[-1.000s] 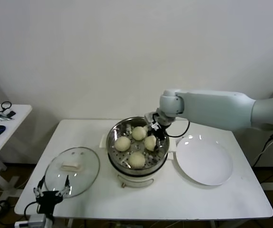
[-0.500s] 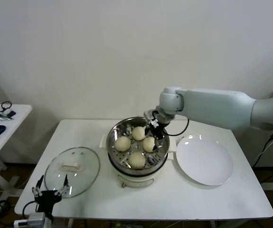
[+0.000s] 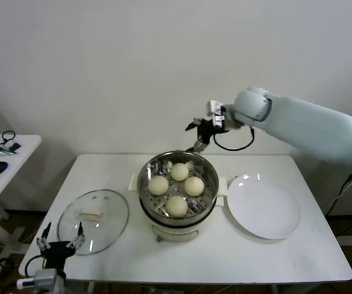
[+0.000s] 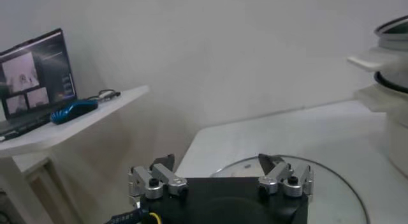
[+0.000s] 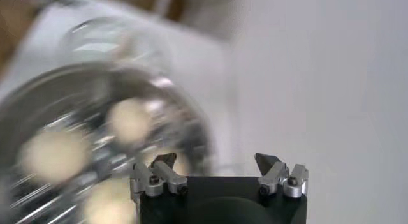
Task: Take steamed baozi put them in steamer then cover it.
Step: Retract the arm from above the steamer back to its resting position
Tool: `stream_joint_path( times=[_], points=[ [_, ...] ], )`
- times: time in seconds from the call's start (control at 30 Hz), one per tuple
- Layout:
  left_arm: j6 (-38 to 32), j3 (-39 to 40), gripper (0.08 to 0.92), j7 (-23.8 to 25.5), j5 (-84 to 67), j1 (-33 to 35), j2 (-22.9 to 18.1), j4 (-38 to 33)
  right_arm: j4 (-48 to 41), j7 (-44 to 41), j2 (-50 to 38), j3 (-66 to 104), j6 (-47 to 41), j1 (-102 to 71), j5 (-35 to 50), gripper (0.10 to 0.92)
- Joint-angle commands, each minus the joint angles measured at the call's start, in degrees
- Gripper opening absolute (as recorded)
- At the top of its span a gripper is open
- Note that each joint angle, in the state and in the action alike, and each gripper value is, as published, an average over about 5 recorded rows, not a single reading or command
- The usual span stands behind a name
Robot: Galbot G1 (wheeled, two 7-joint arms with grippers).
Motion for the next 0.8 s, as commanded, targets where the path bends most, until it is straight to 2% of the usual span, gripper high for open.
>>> stream_joint_path(
  times=[0.03,0.17,0.3,0.53,0.8],
  points=[
    [-0.12,0.00,0.823,-1.13,0.25,-0.70,0.24,0.09,7.35,27.68,-15.83,41.77,2.63,-34.08,3.36,0.823],
    [-2.39,0.10,0.823,-1.74,0.27,-1.40,0.93,0.63,14.83,27.99,-20.65,59.91,8.36,-55.97,-1.03,0.823],
    [-4.81,0.09,0.823,-2.57,-0.06,-1.98,1.33,1.05,18.80,28.35,-18.47,79.94,14.19,-79.39,-6.19,0.823],
    [-7.14,0.12,0.823,-3.30,0.92,-3.20,1.46,1.81,20.68,26.41,-4.41,100.64,24.80,-103.62,-12.36,0.823],
    [-10.60,0.03,0.823,-4.86,6.95,-3.34,2.21,2.95,23.02,26.31,10.60,104.41,35.02,-116.09,-16.39,0.823]
  ],
)
